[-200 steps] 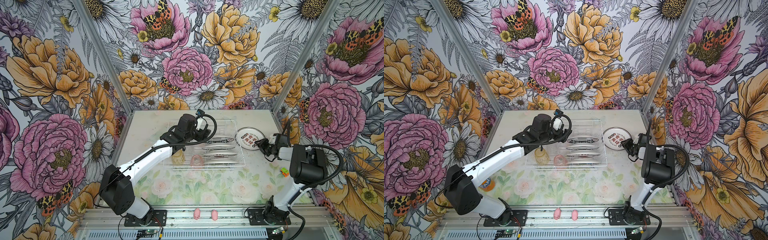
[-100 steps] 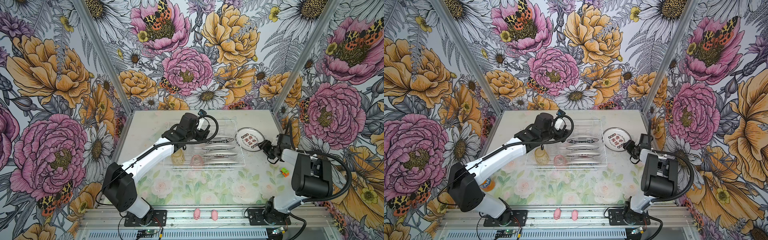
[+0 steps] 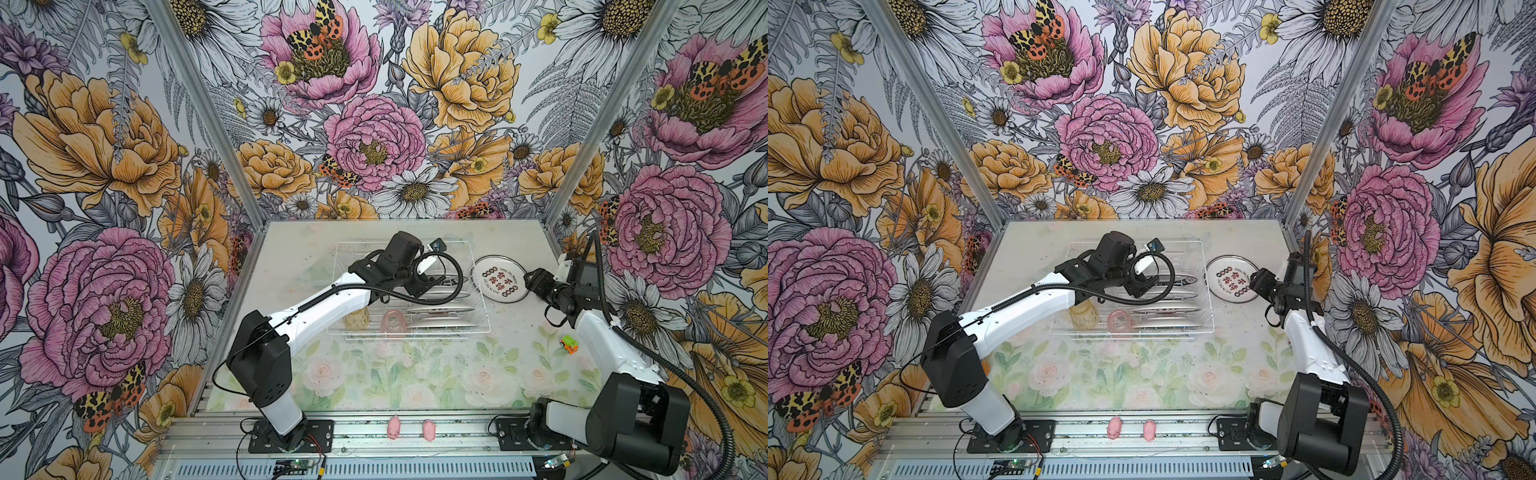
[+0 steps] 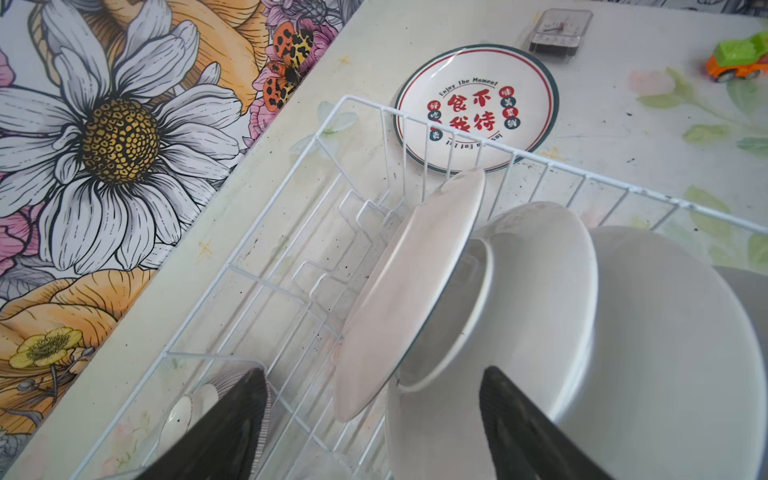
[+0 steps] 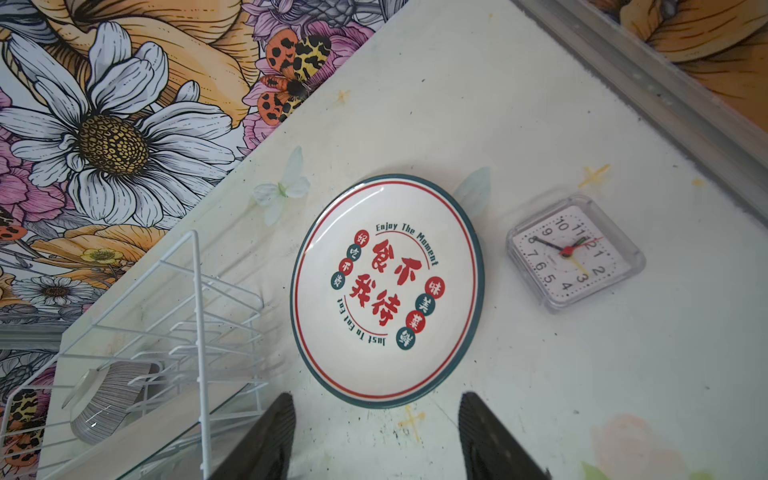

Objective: Unload the mixed dishes from the dish rack
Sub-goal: 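Open right gripper and lift off the plate while left gripper reaches into rack, then grasp the next white plate standing in the rack with left gripper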

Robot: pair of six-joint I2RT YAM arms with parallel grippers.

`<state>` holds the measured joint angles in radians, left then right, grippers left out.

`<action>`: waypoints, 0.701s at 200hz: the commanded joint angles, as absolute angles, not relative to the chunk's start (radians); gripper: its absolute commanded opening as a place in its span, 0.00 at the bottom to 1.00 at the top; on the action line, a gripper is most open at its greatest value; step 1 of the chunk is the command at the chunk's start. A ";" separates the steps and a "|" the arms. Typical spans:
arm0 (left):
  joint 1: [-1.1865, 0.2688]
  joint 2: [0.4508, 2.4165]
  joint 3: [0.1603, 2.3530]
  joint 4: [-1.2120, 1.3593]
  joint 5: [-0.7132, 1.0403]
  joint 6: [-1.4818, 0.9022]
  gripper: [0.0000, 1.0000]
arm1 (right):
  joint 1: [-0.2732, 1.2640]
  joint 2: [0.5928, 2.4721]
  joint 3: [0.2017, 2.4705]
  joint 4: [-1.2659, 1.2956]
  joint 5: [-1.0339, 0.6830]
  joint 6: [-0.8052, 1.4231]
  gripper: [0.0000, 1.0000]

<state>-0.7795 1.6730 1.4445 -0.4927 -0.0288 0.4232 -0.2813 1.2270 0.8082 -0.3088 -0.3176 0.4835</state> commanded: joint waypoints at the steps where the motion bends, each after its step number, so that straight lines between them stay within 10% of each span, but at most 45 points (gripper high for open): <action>1: -0.781 1.701 1.514 -0.527 -0.018 0.517 0.77 | -0.264 1.210 0.839 -0.336 -0.319 0.471 0.65; 111: -0.767 1.910 1.717 -0.668 0.021 0.627 0.71 | -0.250 1.177 0.847 -0.335 -0.327 0.467 0.65; 140: -0.742 1.961 1.789 -0.722 0.048 0.629 0.56 | -0.250 1.180 0.850 -0.334 -0.326 0.465 0.65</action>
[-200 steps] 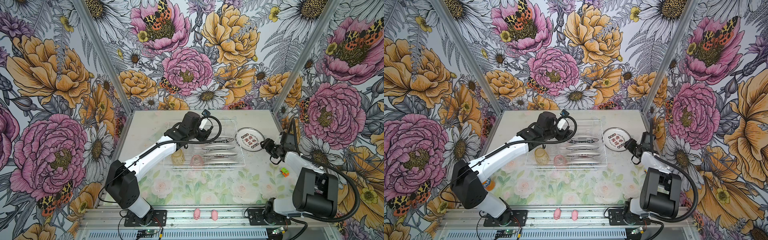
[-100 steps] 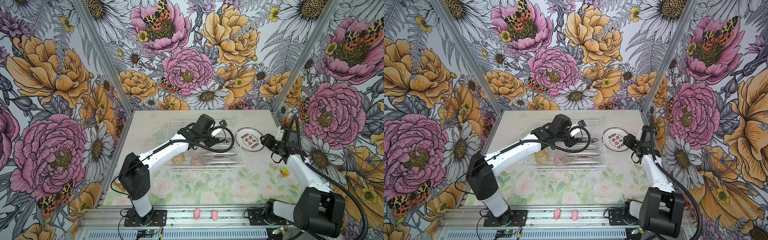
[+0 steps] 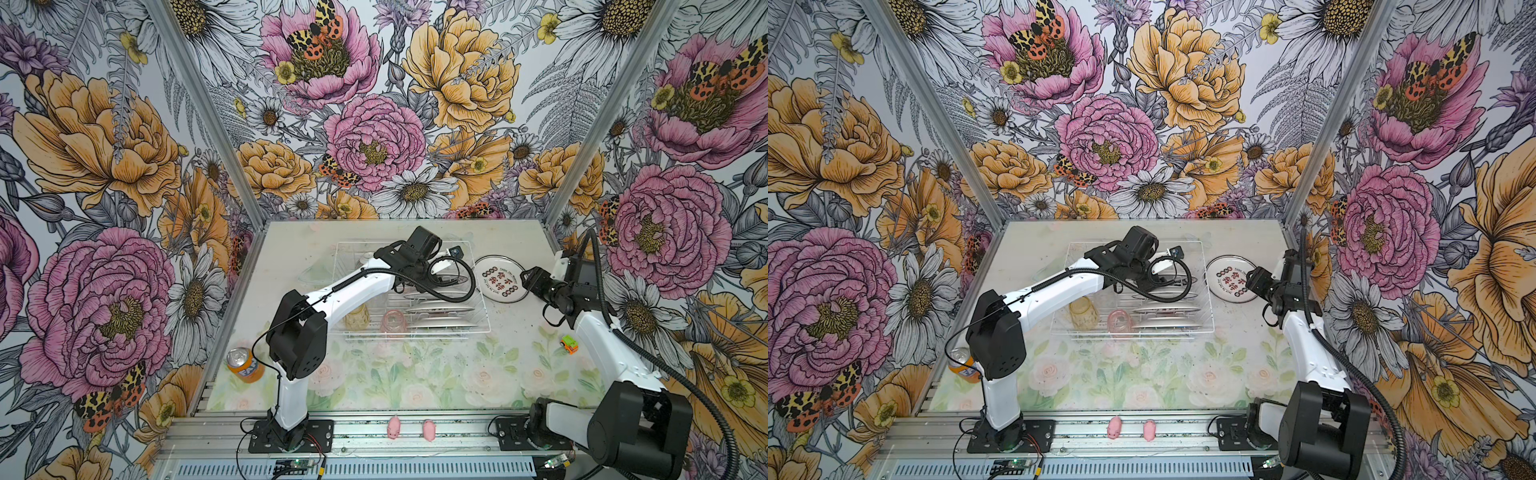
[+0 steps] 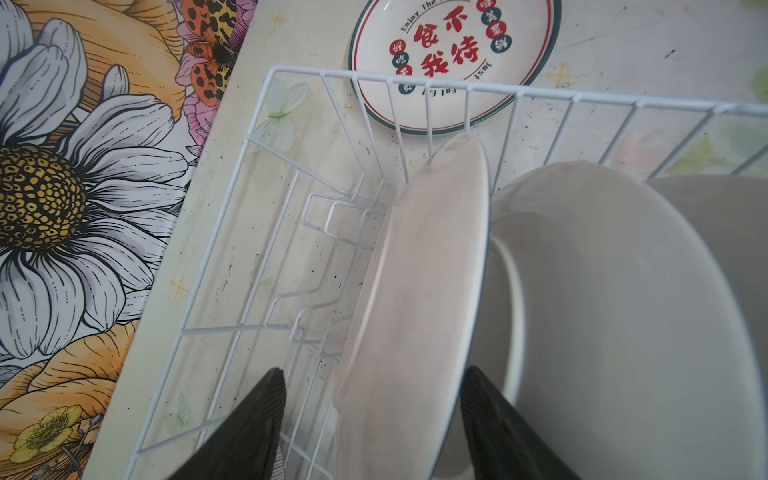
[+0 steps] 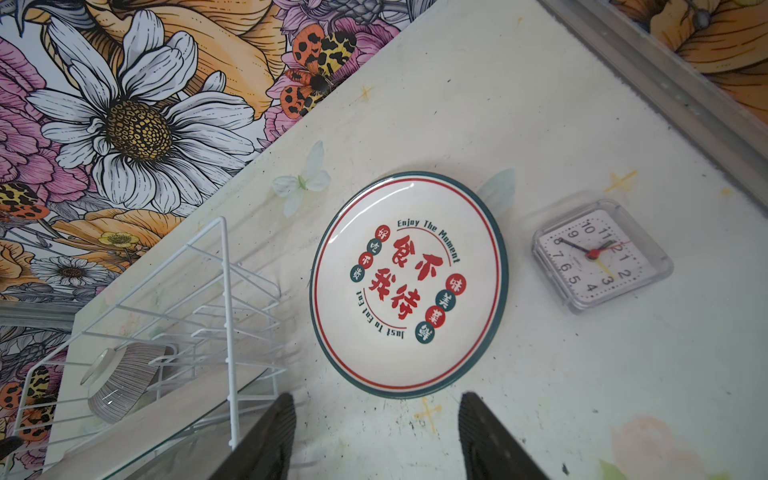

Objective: Unload the mixed dishes from the dish rack
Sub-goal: 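Grasp the next white plate standing in the rack with left gripper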

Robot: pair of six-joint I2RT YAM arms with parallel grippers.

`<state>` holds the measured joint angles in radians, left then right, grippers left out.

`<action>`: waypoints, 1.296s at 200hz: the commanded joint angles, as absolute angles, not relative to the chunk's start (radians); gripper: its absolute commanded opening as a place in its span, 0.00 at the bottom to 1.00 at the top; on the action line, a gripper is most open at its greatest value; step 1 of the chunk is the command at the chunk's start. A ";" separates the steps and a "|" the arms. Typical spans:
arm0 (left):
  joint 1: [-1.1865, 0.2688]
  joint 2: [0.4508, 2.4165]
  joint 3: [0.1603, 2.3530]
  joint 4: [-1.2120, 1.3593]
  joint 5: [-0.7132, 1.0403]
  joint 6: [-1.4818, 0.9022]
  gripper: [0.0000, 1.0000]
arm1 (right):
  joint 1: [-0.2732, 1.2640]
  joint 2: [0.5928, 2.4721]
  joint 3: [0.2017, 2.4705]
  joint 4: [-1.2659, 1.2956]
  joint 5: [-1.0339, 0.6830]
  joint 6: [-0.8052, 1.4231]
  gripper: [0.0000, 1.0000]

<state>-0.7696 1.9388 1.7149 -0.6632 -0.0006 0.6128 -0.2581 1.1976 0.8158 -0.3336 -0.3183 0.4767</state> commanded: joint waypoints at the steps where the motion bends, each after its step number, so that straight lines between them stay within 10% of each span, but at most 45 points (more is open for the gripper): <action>1: -0.741 1.963 1.791 -0.725 0.050 0.629 0.55 | -0.250 1.181 0.850 -0.334 -0.325 0.465 0.65; 259: -0.736 2.029 1.817 -0.632 -0.126 0.743 0.00 | -0.242 1.223 0.856 -0.328 -0.336 0.463 0.65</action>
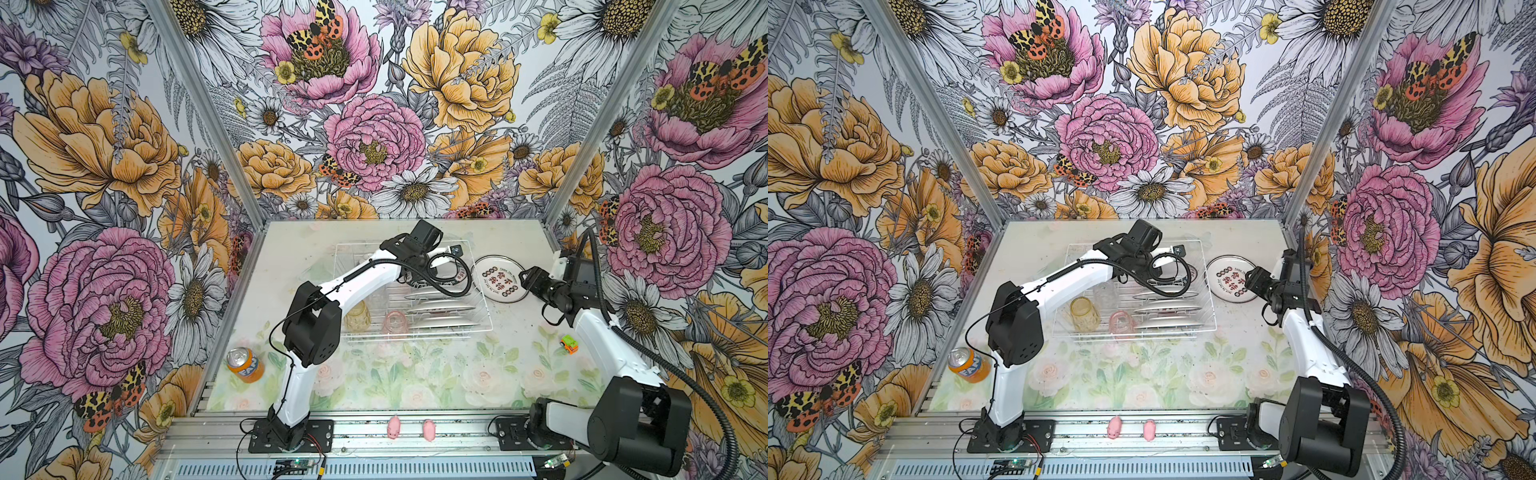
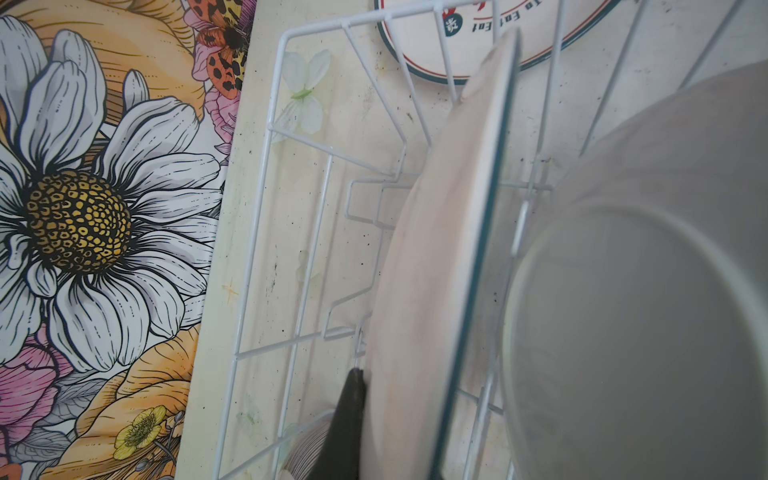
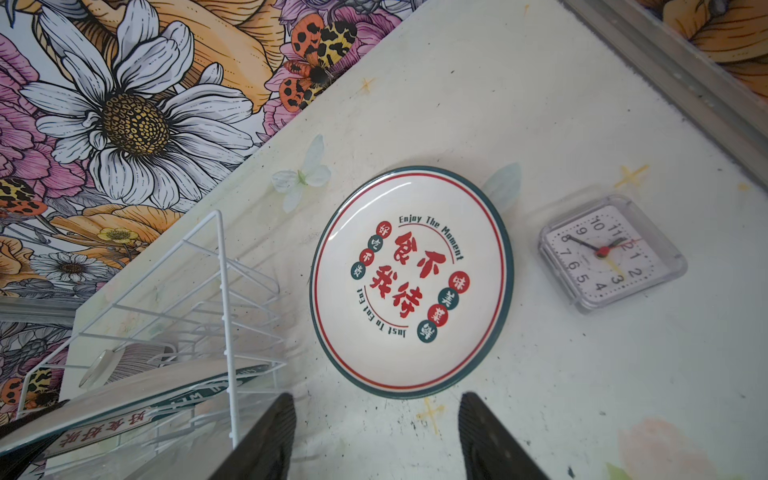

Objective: Unload the mixed dishes from the dish rack
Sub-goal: 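Grasp the next white plate standing in the rack with left gripper, then lift the green-rimmed plate with left gripper while right gripper grasps its edge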

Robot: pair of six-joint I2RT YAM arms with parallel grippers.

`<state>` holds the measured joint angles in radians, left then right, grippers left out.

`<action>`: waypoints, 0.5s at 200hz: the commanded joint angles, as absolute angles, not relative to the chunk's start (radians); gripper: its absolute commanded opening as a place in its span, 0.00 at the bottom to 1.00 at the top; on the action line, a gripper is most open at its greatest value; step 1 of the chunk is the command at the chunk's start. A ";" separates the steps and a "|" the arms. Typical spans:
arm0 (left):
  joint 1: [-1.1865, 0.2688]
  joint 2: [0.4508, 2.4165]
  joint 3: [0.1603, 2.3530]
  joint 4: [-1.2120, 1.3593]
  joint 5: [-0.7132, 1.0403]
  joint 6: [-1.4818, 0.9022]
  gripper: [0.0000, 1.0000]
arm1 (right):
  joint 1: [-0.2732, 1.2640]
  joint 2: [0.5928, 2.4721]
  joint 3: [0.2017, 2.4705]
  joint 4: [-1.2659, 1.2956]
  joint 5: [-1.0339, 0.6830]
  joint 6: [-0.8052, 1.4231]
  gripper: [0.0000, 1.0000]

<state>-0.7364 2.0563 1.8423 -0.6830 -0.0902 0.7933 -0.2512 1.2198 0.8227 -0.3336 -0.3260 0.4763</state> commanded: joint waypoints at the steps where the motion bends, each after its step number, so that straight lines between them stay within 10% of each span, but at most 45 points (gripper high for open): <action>1: -0.736 2.028 1.816 -0.632 -0.126 0.744 0.00 | -0.242 1.222 0.855 -0.327 -0.337 0.463 0.65; 100: -0.692 1.831 1.773 -0.588 -0.057 0.669 0.00 | -0.229 1.188 0.861 -0.328 -0.360 0.465 0.63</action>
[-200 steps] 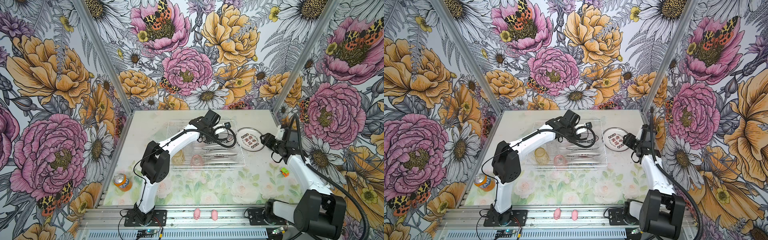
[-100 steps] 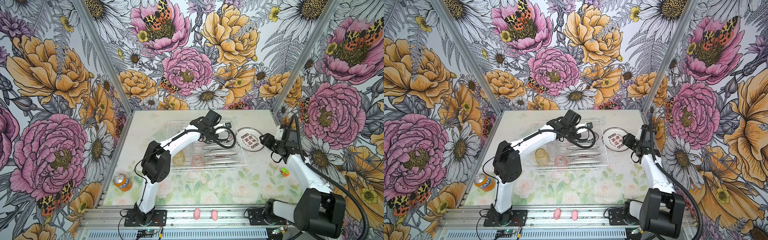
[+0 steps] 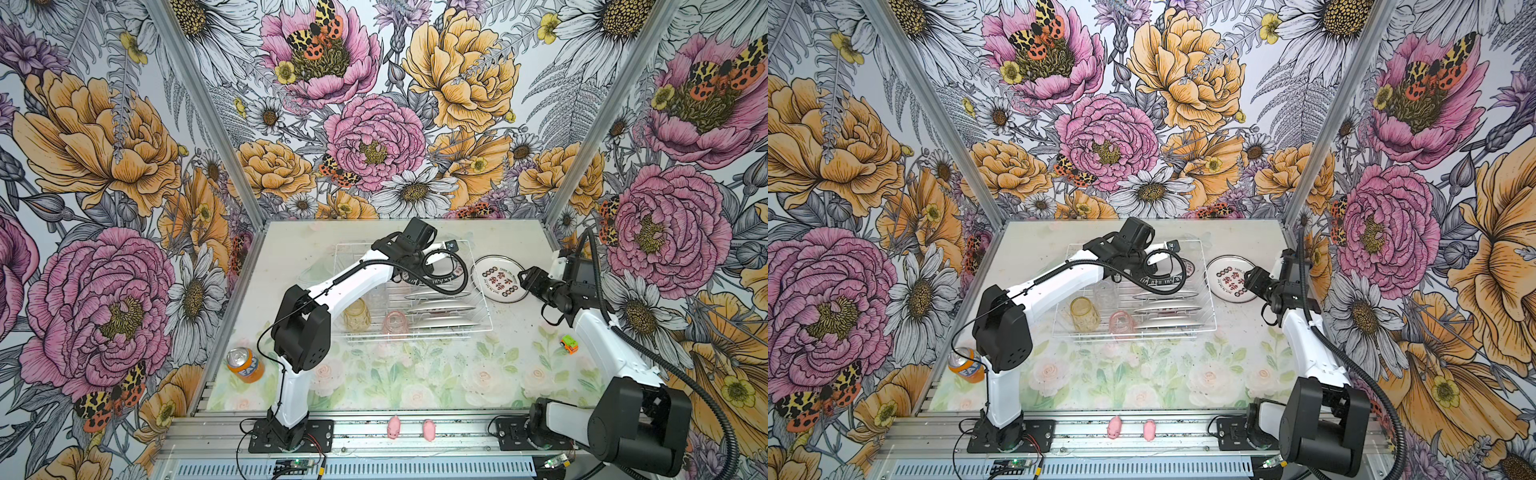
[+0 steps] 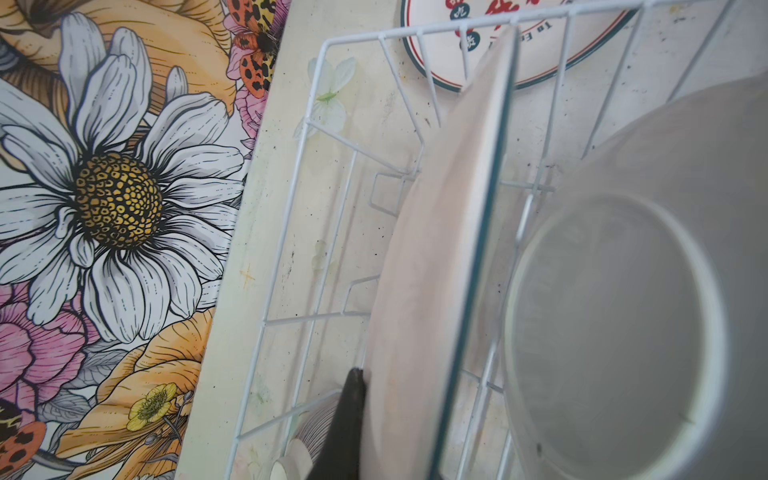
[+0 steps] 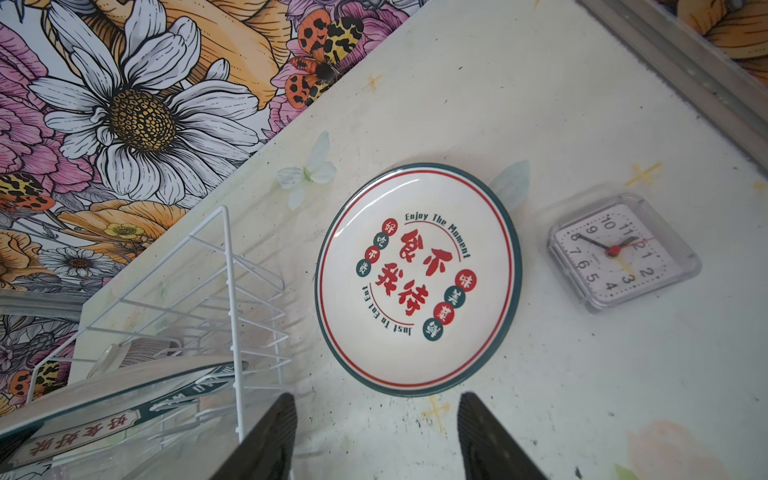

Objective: Unload the mixed dishes from the dish rack
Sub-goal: 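Lift the green-rimmed plate with left gripper while right gripper grasps its edge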

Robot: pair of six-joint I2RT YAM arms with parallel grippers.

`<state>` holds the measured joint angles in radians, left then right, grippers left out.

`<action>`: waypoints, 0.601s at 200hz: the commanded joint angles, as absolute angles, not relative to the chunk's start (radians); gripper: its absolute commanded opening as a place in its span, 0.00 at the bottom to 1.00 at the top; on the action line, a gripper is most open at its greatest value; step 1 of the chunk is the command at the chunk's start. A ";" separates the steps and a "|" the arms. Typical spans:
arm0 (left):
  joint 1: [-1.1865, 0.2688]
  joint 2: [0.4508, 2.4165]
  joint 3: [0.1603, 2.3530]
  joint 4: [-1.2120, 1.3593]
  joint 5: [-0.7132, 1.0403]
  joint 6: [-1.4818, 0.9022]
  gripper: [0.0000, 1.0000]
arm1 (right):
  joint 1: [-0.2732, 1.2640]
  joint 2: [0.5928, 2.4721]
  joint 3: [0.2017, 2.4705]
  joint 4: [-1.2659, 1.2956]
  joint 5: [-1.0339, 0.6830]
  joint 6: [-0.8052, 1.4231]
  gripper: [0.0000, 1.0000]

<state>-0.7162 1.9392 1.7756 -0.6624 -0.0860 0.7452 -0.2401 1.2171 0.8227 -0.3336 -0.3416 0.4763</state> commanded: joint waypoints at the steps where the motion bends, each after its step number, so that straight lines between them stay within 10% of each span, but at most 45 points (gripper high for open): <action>1: -0.691 1.831 1.771 -0.588 -0.055 0.667 0.00 | -0.229 1.189 0.861 -0.328 -0.361 0.465 0.63; 120: -0.424 1.680 1.776 -0.484 0.594 0.066 0.00 | -0.189 1.069 0.816 -0.119 -0.746 0.461 0.61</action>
<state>-0.4793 1.7088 1.7687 -0.6147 0.3264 0.3012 -0.2100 1.1103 0.8337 -0.2607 -0.5724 0.4541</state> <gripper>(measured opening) 0.096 0.615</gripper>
